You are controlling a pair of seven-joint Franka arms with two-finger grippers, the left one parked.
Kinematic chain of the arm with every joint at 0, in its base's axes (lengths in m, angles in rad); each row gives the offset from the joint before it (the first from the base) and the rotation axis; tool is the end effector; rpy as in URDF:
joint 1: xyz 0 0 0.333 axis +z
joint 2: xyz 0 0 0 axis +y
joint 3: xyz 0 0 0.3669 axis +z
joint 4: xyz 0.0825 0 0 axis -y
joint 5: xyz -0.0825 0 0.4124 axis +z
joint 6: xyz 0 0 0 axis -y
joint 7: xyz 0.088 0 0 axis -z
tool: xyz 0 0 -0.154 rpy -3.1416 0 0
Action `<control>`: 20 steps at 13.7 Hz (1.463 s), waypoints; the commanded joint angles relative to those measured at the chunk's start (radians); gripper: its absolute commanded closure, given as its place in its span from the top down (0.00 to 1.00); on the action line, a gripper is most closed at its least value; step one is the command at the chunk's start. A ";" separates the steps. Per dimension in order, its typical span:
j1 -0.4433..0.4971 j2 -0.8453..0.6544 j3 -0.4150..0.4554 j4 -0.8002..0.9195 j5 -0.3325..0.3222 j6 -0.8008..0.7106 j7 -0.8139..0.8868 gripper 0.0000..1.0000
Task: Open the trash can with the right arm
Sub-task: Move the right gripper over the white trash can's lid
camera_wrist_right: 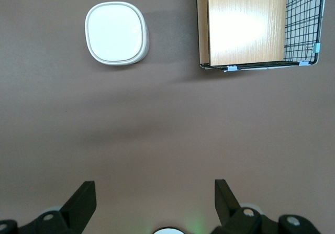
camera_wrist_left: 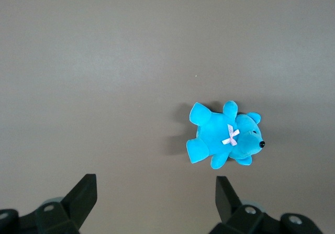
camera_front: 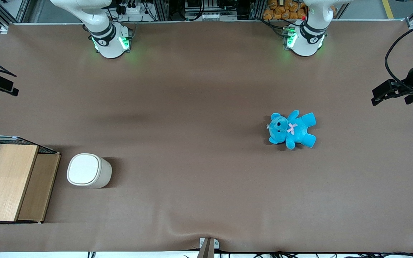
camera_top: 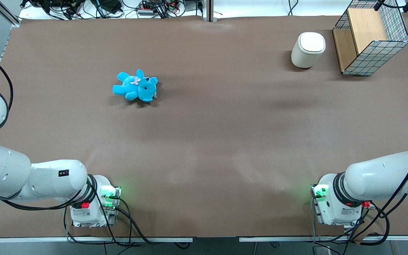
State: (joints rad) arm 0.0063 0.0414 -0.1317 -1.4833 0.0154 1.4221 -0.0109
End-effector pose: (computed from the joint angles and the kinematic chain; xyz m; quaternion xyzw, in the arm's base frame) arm 0.5734 -0.0680 0.6356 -0.9971 0.0565 0.0506 0.0084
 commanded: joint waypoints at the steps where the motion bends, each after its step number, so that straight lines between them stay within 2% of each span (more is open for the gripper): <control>1: -0.014 0.000 0.012 0.014 -0.011 -0.011 -0.006 1.00; 7: -0.006 0.028 0.014 -0.005 -0.011 0.000 -0.009 1.00; 12: -0.006 0.150 0.014 -0.006 -0.002 0.069 0.005 1.00; 13: -0.006 0.167 0.014 -0.006 0.000 0.080 0.005 0.97; 17: -0.009 0.233 0.014 -0.006 0.024 0.122 0.006 0.52; 20: -0.008 0.281 0.014 -0.008 0.035 0.162 0.014 0.34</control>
State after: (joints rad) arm 0.0067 0.2938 -0.1251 -1.5028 0.0299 1.5662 -0.0091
